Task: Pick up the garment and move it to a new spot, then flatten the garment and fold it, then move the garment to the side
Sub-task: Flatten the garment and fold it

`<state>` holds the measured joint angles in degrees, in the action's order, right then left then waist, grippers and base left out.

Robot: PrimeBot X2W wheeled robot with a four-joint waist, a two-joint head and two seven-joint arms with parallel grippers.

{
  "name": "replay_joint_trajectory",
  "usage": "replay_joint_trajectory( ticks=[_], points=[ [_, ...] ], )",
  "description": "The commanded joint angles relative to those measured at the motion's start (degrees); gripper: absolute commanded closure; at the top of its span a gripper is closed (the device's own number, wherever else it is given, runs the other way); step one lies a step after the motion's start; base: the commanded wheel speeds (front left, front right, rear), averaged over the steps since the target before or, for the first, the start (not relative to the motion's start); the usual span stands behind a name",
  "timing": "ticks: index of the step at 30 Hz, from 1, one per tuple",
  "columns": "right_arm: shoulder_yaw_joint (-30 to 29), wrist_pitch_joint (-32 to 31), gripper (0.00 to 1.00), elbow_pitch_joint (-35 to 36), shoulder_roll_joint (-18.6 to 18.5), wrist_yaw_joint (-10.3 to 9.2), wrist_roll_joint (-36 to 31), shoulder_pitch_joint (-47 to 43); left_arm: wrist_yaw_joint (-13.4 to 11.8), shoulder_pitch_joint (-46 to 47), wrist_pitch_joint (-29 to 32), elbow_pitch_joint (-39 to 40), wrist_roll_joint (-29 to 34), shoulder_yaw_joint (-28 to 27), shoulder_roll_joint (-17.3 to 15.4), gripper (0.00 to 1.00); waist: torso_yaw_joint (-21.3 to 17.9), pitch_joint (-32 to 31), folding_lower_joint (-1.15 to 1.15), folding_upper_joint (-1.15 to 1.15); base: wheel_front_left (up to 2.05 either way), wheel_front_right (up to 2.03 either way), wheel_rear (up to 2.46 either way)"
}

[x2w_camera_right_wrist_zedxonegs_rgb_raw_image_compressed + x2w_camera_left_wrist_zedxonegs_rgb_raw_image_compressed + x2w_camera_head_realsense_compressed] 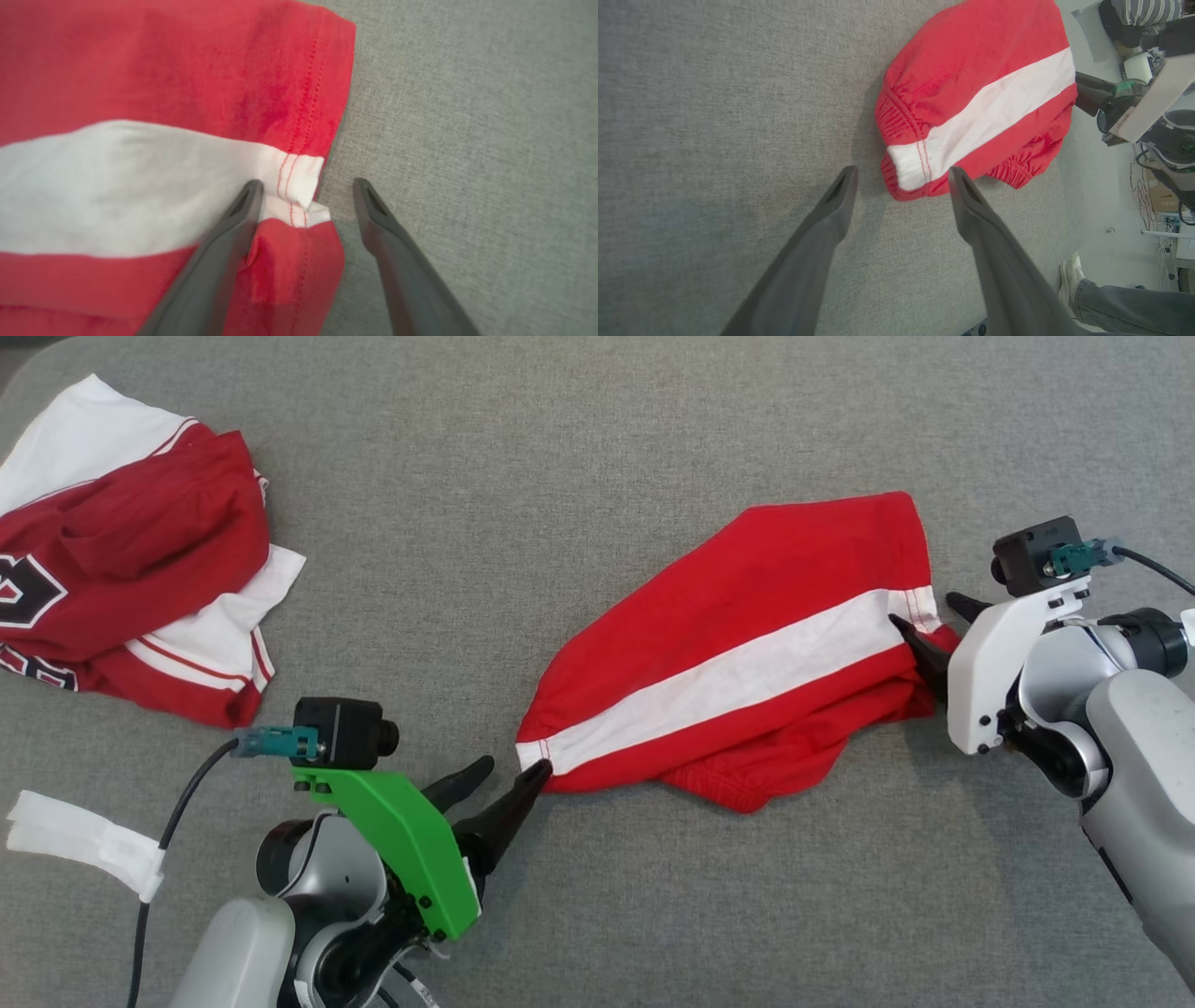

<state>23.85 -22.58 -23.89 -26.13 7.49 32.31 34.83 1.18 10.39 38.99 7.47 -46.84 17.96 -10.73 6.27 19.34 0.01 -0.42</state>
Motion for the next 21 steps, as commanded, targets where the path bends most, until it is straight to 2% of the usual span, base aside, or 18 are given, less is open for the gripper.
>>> replay_joint_trajectory(
  ticks=[1,10,15,21],
  points=[
    [0.66,0.46,0.0,-0.3,-0.36,0.0,0.68,0.44,-0.29,1.26,-0.54,0.04,-0.09,-0.2,0.55,0.0,-0.08,0.43,-0.01,0.42,0.0,0.0,0.0],
    [3.69,2.51,0.0,-0.62,-1.34,0.0,2.66,0.07,-0.22,1.64,-2.17,0.19,-1.11,-0.68,1.83,0.0,-0.42,1.37,-0.01,0.42,0.0,0.0,0.0],
    [2.58,4.88,0.0,0.9,-2.19,0.0,4.27,1.23,-0.16,1.08,-3.19,-0.96,-0.48,-0.99,1.41,0.0,-0.61,1.17,-0.01,0.42,0.0,0.0,0.0],
    [1.98,4.09,0.0,3.78,-3.19,0.0,6.0,1.23,-0.13,0.62,-4.02,-2.52,-0.03,-0.95,1.48,0.0,-1.12,0.81,-0.01,0.42,0.0,0.0,0.0]
  ],
)
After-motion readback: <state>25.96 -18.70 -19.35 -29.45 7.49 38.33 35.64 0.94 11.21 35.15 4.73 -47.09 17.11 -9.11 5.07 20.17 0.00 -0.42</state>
